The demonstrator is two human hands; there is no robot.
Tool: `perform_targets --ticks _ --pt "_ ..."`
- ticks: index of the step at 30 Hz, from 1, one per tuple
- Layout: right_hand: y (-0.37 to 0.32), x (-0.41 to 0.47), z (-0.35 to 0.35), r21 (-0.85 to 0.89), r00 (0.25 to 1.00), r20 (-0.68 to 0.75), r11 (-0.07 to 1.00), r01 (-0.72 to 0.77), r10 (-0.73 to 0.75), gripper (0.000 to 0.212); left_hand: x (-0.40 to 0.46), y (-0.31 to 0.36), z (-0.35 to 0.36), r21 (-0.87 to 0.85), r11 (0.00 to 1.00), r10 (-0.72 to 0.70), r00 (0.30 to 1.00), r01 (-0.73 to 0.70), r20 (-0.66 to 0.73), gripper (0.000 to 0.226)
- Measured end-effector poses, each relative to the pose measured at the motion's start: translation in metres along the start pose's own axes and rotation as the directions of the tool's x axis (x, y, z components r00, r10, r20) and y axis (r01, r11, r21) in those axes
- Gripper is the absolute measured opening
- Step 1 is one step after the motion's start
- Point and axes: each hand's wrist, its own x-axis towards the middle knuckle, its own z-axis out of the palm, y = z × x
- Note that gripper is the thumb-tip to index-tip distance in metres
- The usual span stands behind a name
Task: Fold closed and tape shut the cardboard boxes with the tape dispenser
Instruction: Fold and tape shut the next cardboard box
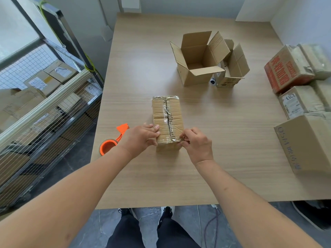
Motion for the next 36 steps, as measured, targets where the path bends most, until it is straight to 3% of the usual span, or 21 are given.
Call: perform_targets --ticks 2,5,8,13,16,21,26,30,36 --pt "0.0 0.004 -0.003 0.001 0.997 0.075 1.0 0.012 -0.012 0.042 0.0 0.0 0.0 -0.012 1.0 0.006 1.0 -0.006 -0.011 0.038" --pt "-0.011 0.006 -0.003 -0.004 0.979 0.191 0.997 0.078 -0.075 0.094 -0.002 0.002 -0.002 -0.051 0.999 0.02 1.0 -0.019 0.016 0.043" --pt "-0.03 0.01 0.007 -0.124 0.98 0.192 0.992 -0.034 0.057 0.114 0.001 -0.001 -0.007 -0.055 0.994 0.1 0.99 -0.095 0.103 0.043" --pt "-0.051 0.015 0.028 -0.206 0.957 0.195 0.962 -0.176 0.217 0.106 -0.001 -0.011 -0.014 -0.046 0.99 0.138 0.988 -0.135 0.071 0.05" --pt "-0.059 0.013 0.039 -0.299 0.943 0.194 0.932 -0.205 0.27 0.106 -0.004 -0.019 -0.013 0.006 0.998 0.058 0.998 -0.058 0.017 0.049" --pt "-0.063 0.017 0.05 -0.351 0.935 0.177 0.908 -0.231 0.306 0.101 -0.001 -0.026 -0.014 0.063 0.997 -0.047 0.998 0.043 0.05 0.054" --pt "-0.066 0.019 0.047 -0.318 0.939 0.171 0.919 -0.234 0.298 0.113 0.005 -0.025 -0.016 0.148 0.973 -0.192 0.978 0.178 0.086 0.062" --pt "-0.065 0.017 0.032 -0.305 0.937 0.241 0.936 -0.175 0.254 0.103 0.006 -0.013 -0.024 0.2 0.951 -0.26 0.961 0.237 0.096 0.063" --pt "-0.062 0.005 -0.002 -0.279 0.948 0.234 0.949 -0.145 0.214 0.1 0.003 0.018 -0.046 0.247 0.927 -0.304 0.951 0.281 0.059 0.067"
